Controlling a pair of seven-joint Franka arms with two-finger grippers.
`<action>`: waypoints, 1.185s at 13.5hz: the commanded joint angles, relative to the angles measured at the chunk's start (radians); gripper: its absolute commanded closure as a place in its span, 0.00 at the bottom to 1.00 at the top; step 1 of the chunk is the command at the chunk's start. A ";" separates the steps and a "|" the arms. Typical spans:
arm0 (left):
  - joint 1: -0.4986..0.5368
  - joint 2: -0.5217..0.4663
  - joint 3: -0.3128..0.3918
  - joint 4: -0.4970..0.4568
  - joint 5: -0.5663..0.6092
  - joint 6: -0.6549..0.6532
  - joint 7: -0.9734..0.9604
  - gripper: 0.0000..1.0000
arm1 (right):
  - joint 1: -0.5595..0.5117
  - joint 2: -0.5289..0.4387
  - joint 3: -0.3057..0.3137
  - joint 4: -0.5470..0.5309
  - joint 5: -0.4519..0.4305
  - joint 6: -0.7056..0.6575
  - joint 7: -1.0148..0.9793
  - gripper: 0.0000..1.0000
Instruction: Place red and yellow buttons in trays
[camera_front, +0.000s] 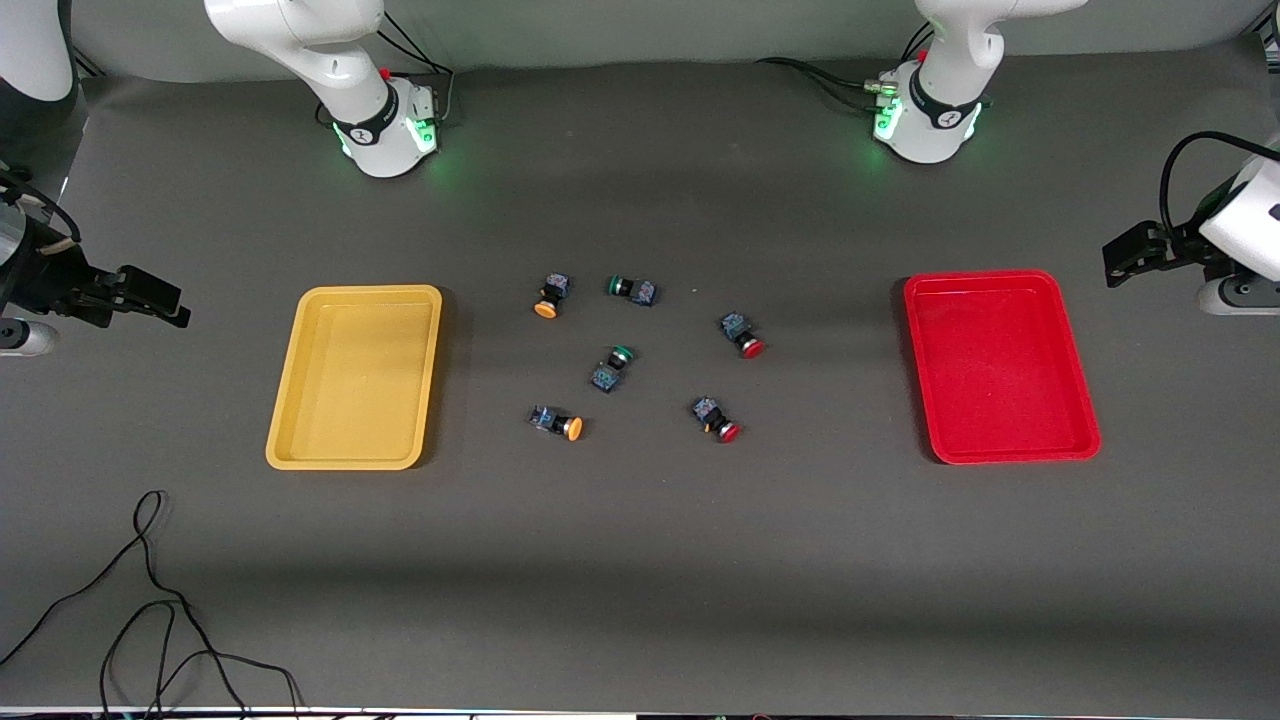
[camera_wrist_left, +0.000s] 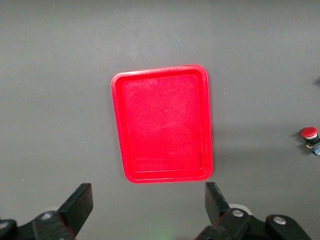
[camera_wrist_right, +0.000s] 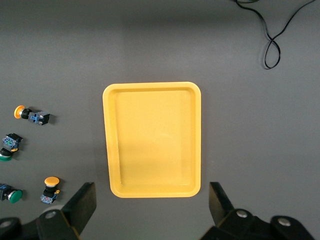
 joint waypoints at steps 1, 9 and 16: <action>-0.002 -0.014 0.002 -0.006 -0.008 -0.015 0.020 0.00 | -0.006 -0.005 0.011 0.011 -0.025 -0.018 -0.016 0.00; 0.000 -0.007 0.002 -0.006 -0.008 -0.025 0.020 0.00 | -0.004 0.016 0.017 0.009 -0.011 -0.023 -0.013 0.00; -0.012 -0.002 -0.005 -0.014 -0.008 -0.050 0.004 0.00 | 0.153 -0.019 0.015 -0.152 0.000 0.032 0.240 0.00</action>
